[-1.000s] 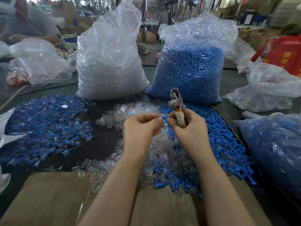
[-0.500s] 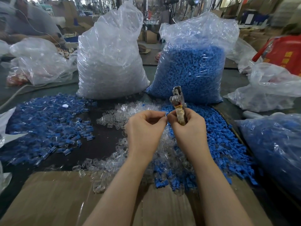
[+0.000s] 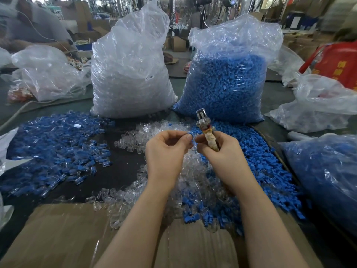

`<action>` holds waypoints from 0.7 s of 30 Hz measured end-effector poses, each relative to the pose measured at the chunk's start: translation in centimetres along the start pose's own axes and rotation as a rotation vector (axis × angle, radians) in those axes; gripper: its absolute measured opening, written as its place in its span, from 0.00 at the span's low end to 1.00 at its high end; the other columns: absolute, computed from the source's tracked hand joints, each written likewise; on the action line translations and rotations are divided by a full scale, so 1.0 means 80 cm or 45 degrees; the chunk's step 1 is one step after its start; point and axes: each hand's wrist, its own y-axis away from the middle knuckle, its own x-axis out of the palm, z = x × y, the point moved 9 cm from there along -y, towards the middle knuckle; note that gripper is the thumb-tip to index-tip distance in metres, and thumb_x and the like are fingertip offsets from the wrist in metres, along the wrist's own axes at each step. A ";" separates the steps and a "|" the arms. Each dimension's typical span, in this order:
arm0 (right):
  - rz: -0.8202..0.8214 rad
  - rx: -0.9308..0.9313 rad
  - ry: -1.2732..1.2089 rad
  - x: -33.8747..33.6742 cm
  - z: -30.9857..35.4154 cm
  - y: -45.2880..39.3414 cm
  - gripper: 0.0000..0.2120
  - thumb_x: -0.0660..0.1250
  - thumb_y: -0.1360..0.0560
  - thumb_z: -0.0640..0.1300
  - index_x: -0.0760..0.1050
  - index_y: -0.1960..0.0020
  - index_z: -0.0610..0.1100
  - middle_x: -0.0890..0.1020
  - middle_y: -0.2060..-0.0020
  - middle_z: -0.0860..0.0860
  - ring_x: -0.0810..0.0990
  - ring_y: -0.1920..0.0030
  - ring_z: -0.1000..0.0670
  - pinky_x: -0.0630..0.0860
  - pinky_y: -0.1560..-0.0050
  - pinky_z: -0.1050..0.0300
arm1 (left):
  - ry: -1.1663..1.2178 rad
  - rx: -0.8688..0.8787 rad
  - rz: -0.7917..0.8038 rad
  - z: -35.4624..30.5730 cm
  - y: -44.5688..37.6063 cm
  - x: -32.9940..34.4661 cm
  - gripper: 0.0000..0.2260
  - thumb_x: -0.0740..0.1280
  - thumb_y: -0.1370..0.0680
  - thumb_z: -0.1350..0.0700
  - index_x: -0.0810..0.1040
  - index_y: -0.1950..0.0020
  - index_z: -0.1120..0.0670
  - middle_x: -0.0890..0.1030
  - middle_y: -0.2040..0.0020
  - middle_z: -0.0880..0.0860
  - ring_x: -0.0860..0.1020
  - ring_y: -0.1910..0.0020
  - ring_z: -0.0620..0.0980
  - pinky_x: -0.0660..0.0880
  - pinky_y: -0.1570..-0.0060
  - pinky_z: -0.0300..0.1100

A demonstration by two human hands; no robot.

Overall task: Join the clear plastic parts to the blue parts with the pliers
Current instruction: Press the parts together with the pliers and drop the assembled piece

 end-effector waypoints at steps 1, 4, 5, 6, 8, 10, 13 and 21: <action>0.027 0.010 0.017 0.000 -0.002 0.000 0.06 0.69 0.25 0.41 0.80 0.55 0.52 0.83 0.63 0.56 0.81 0.61 0.57 0.78 0.61 0.62 | 0.052 -0.019 0.009 0.001 -0.001 0.000 0.05 0.73 0.26 0.64 0.83 0.58 0.55 0.85 0.64 0.51 0.84 0.63 0.46 0.80 0.61 0.36; 0.118 0.044 0.054 0.000 -0.007 0.001 0.06 0.69 0.25 0.41 0.80 0.55 0.52 0.83 0.64 0.58 0.80 0.61 0.60 0.75 0.60 0.65 | 0.140 -0.026 0.020 -0.001 -0.003 -0.001 0.04 0.73 0.25 0.65 0.82 0.57 0.56 0.85 0.64 0.51 0.84 0.63 0.47 0.79 0.60 0.36; 0.149 0.054 0.064 0.000 -0.008 0.002 0.06 0.69 0.25 0.41 0.80 0.55 0.52 0.83 0.63 0.57 0.80 0.61 0.59 0.75 0.61 0.65 | 0.161 -0.017 0.019 -0.002 -0.003 -0.002 0.04 0.72 0.25 0.65 0.82 0.57 0.56 0.85 0.64 0.51 0.84 0.63 0.47 0.79 0.60 0.35; 0.178 0.058 0.076 0.001 -0.009 0.003 0.05 0.69 0.25 0.41 0.80 0.55 0.52 0.83 0.63 0.57 0.81 0.60 0.58 0.77 0.60 0.62 | 0.174 -0.003 0.016 -0.004 -0.003 -0.003 0.04 0.72 0.25 0.65 0.82 0.57 0.56 0.85 0.65 0.51 0.84 0.63 0.46 0.79 0.60 0.35; 0.225 0.057 0.106 0.005 -0.009 0.005 0.05 0.70 0.25 0.41 0.79 0.54 0.51 0.83 0.61 0.54 0.81 0.58 0.53 0.79 0.55 0.53 | 0.171 0.035 0.016 -0.007 -0.004 -0.004 0.05 0.72 0.25 0.65 0.82 0.58 0.55 0.85 0.65 0.50 0.84 0.64 0.45 0.79 0.60 0.34; 0.250 0.051 0.130 0.008 -0.007 0.005 0.05 0.70 0.25 0.41 0.79 0.54 0.51 0.82 0.61 0.53 0.81 0.57 0.49 0.78 0.52 0.48 | 0.158 0.063 0.024 -0.010 -0.004 -0.004 0.07 0.71 0.25 0.65 0.81 0.58 0.54 0.84 0.66 0.48 0.83 0.64 0.43 0.78 0.61 0.33; 0.264 0.029 0.134 0.012 -0.004 0.005 0.05 0.70 0.25 0.41 0.78 0.53 0.50 0.81 0.61 0.53 0.80 0.57 0.49 0.78 0.51 0.47 | 0.166 0.080 0.046 -0.012 -0.005 -0.003 0.07 0.71 0.25 0.66 0.81 0.58 0.54 0.84 0.66 0.48 0.83 0.65 0.42 0.78 0.62 0.33; 0.287 -0.034 0.252 0.016 -0.003 0.003 0.09 0.66 0.26 0.36 0.77 0.56 0.50 0.76 0.73 0.61 0.69 0.73 0.58 0.67 0.69 0.58 | 0.154 0.116 0.109 -0.016 -0.006 -0.002 0.06 0.71 0.25 0.67 0.81 0.57 0.57 0.84 0.66 0.48 0.82 0.66 0.41 0.78 0.62 0.33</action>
